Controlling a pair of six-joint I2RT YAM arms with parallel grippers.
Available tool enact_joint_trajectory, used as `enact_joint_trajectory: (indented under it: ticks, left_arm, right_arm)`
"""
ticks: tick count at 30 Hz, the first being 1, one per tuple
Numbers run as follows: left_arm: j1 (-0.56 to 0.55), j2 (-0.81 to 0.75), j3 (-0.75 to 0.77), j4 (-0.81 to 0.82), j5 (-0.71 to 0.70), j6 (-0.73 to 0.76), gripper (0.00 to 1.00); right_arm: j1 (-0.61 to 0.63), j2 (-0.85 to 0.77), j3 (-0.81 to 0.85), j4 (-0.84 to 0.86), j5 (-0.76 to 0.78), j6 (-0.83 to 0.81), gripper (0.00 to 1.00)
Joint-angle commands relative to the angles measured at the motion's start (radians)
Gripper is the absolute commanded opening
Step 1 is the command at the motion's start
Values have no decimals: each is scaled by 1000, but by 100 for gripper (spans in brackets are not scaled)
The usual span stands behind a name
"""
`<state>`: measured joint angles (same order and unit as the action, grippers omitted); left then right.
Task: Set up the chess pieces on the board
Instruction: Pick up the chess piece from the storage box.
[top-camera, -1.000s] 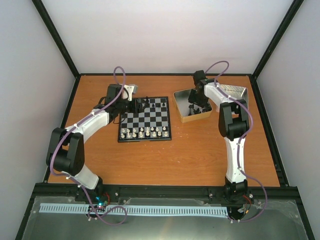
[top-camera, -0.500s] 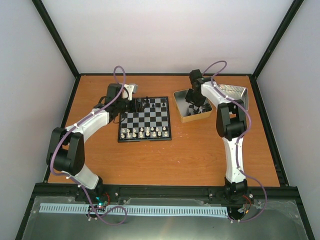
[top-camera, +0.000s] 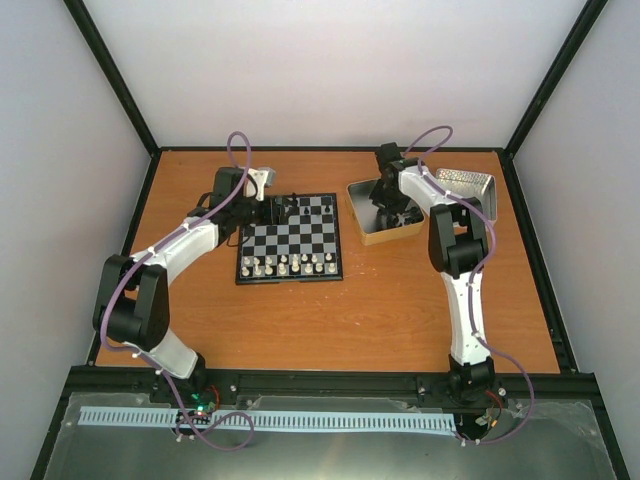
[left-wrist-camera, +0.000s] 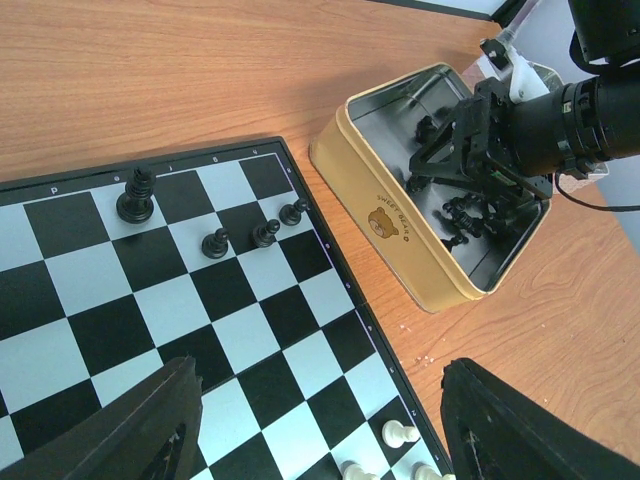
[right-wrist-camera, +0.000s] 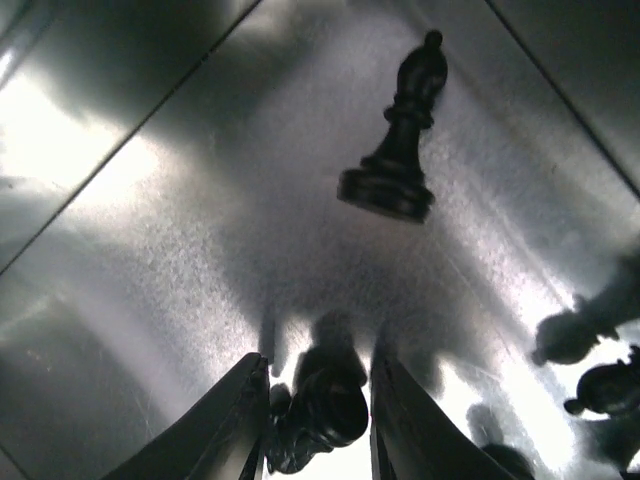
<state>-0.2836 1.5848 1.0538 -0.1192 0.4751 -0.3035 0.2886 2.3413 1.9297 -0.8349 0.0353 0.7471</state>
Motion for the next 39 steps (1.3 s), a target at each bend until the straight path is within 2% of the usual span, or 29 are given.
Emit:
enact_joint_trajectory:
  ticks: [1, 8, 13, 16, 20, 24, 28, 30, 33, 35, 39]
  left_arm:
    - [-5, 5, 31, 25, -4, 17, 67]
    - [-5, 6, 25, 30, -3, 12, 67]
    - [-5, 3, 23, 32, -2, 14, 67]
    - [-5, 5, 23, 33, -1, 12, 67]
    - [-5, 6, 25, 34, -3, 12, 67]
    - [-5, 5, 26, 34, 0, 12, 67]
    - [-5, 4, 22, 33, -3, 12, 67]
    - [-5, 2, 20, 32, -3, 12, 67]
    - [-5, 1, 19, 34, -2, 10, 67]
    - [-5, 0, 16, 37, -3, 9, 67]
    - [-5, -4, 8, 42, -1, 7, 67]
  right_arm:
    - [6, 55, 35, -2, 45, 2, 29]
    - [6, 69, 36, -4, 29, -37, 23]
    - [8, 91, 76, -51, 31, -77, 32]
    - [16, 104, 94, -95, 60, -102, 32]
    - [26, 97, 66, -97, 74, -103, 27]
    - [29, 93, 69, -82, 64, -96, 16]
    - [29, 74, 82, -57, 59, -94, 15]
    - [29, 75, 100, -56, 62, -102, 17]
    - [28, 83, 129, -101, 87, -103, 32]
    - [30, 74, 112, -119, 93, -94, 37]
    - [34, 31, 42, -92, 75, -54, 39]
